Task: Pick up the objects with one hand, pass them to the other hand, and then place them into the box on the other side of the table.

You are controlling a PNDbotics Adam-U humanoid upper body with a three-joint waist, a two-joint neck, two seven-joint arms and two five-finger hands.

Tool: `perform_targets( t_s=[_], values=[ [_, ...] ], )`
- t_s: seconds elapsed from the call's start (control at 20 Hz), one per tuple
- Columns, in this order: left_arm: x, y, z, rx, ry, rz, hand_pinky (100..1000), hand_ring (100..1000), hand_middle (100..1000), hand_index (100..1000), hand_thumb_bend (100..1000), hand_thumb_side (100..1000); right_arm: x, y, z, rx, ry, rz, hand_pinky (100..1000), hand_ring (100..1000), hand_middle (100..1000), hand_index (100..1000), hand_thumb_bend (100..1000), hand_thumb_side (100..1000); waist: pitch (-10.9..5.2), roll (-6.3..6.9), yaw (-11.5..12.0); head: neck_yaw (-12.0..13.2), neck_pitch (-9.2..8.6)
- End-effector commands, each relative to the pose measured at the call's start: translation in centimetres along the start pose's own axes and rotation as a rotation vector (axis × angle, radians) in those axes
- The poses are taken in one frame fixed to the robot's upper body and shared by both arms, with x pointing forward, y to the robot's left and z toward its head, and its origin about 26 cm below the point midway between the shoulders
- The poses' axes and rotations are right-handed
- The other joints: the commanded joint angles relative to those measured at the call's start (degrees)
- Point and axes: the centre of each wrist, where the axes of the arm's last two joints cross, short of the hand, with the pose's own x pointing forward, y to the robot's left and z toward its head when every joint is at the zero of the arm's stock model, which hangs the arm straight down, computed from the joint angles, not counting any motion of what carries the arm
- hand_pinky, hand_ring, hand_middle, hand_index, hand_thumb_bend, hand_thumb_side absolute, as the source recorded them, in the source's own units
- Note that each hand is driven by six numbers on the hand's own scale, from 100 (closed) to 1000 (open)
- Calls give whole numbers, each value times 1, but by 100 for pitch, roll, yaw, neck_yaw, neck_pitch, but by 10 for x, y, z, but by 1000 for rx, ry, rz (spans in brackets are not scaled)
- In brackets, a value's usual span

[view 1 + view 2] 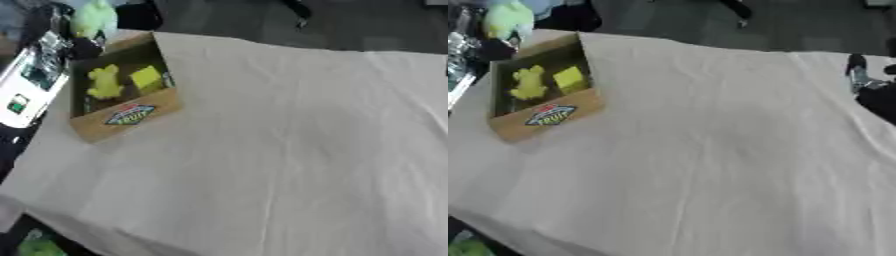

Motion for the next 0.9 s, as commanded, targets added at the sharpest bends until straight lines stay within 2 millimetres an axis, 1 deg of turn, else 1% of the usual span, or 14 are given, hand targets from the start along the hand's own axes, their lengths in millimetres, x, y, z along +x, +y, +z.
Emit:
perform_targets(
  t_s=[0.05, 0.3, 0.45, 0.6, 0.65, 0.7, 0.75, 0.8, 0.85, 0.9],
  values=[
    [-7, 5, -14, 41, 53, -24, 443, 467, 271, 417, 161, 100, 7, -12, -3, -60, -34, 5, 680, 650, 660, 723, 330, 297, -112, 4, -8, 45, -40],
    [-15, -14, -24, 6, 91, -32, 451, 477, 288, 435, 135, 100, 6, -13, -3, -82, -35, -11, 678, 647, 658, 721, 335, 293, -102, -5, -29, 23, -20],
    [-16, -25, -25, -16, 97, -47, 468, 499, 340, 484, 128, 100, 5, -11, -3, -82, -27, -15, 676, 646, 657, 720, 339, 292, -99, -9, -35, 30, -52],
    [-18, -35, -26, -37, 107, -67, 515, 541, 431, 571, 161, 100, 4, -11, -2, -87, -24, -24, 676, 646, 657, 720, 341, 290, -104, -14, -45, 10, -68],
    [-18, -37, -26, -40, 109, -72, 545, 579, 494, 624, 185, 100, 3, -11, -2, -88, -25, -26, 676, 646, 657, 720, 342, 290, -106, -16, -46, -1, -70],
    [-18, -39, -26, -44, 110, -75, 603, 656, 600, 709, 259, 116, 3, -11, -3, -90, -26, -26, 676, 646, 656, 720, 342, 289, -109, -17, -47, -15, -78],
    [-19, -39, -26, -47, 110, -80, 660, 746, 701, 791, 371, 350, 3, -12, -3, -93, -27, -26, 676, 646, 657, 720, 342, 289, -111, -18, -47, -25, -82],
    [-19, -39, -26, -43, 105, -85, 686, 777, 740, 830, 457, 582, 3, -12, -3, -97, -28, -26, 676, 646, 657, 720, 342, 288, -115, -18, -44, -34, -80],
    [-19, -38, -25, -33, 99, -89, 686, 777, 740, 830, 457, 582, 3, -13, -3, -101, -29, -26, 676, 646, 657, 720, 342, 288, -117, -17, -41, -42, -76],
    [-18, -35, -25, -14, 89, -86, 665, 770, 730, 832, 456, 928, 3, -14, -3, -107, -28, -24, 676, 646, 657, 720, 340, 288, -124, -16, -33, -79, -56]
  ],
)
